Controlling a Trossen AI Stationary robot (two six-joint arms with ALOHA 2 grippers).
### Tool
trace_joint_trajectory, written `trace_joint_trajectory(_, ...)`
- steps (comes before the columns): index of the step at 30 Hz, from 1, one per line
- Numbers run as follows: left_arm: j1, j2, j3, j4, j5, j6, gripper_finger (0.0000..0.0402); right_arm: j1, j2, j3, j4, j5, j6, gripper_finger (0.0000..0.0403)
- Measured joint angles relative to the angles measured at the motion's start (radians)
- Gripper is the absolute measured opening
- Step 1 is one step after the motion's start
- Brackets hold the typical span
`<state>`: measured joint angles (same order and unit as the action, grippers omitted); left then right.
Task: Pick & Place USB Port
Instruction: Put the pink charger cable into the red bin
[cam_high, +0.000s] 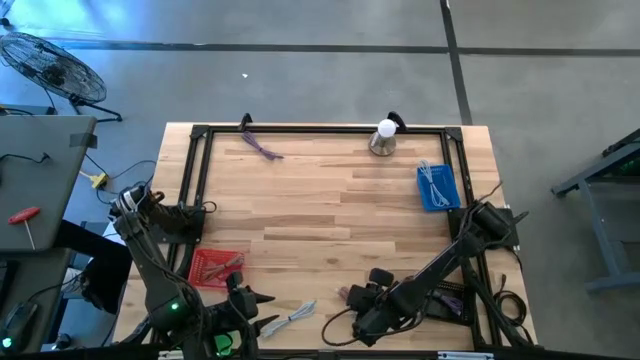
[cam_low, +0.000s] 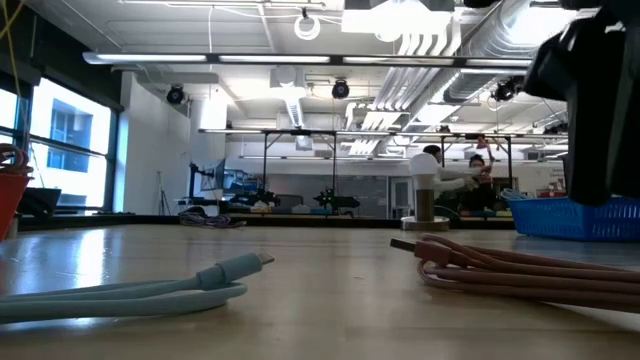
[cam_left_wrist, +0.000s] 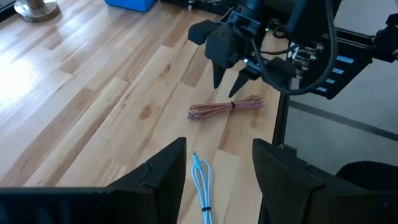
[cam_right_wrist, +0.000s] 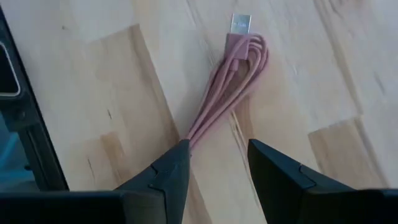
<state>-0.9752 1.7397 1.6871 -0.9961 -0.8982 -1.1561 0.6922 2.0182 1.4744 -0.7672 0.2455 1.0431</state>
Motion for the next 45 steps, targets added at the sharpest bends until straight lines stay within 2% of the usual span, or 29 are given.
trace_joint_trajectory(3,0.000,0.000,0.000,0.000,0.001,0.000,0.0177,0.001,0.000,-0.026,0.022,-0.001,0.032,0.0153)
trace_joint_trajectory(9,0.000,0.000,0.000,-0.001,0.001,0.000,0.0177,0.010,0.000,-0.084,0.172,-0.019,0.042,0.0153)
trace_joint_trajectory(15,0.001,0.000,0.000,-0.002,0.000,0.030,0.0177,0.011,0.000,-0.124,0.201,-0.016,0.057,0.0153)
trace_joint_trajectory(23,0.001,0.000,0.000,-0.005,-0.058,0.034,0.0177,0.002,-0.005,-0.202,0.304,-0.025,0.059,0.0153)
trace_joint_trajectory(29,0.001,0.000,0.000,-0.003,-0.053,0.034,0.0177,-0.005,-0.008,-0.231,0.322,-0.026,0.049,0.0150)
trace_joint_trajectory(32,0.001,0.000,0.000,-0.001,-0.044,0.034,0.0177,-0.008,-0.007,-0.240,0.320,-0.017,0.022,0.0122)
trace_joint_trajectory(37,0.001,0.000,0.000,-0.001,-0.037,0.046,0.0177,-0.020,-0.006,-0.242,0.321,-0.019,-0.061,0.0021)
trace_joint_trajectory(45,0.010,-0.001,0.000,0.011,-0.004,0.232,0.0177,-0.031,-0.013,-0.229,0.317,-0.005,-0.164,0.0009)
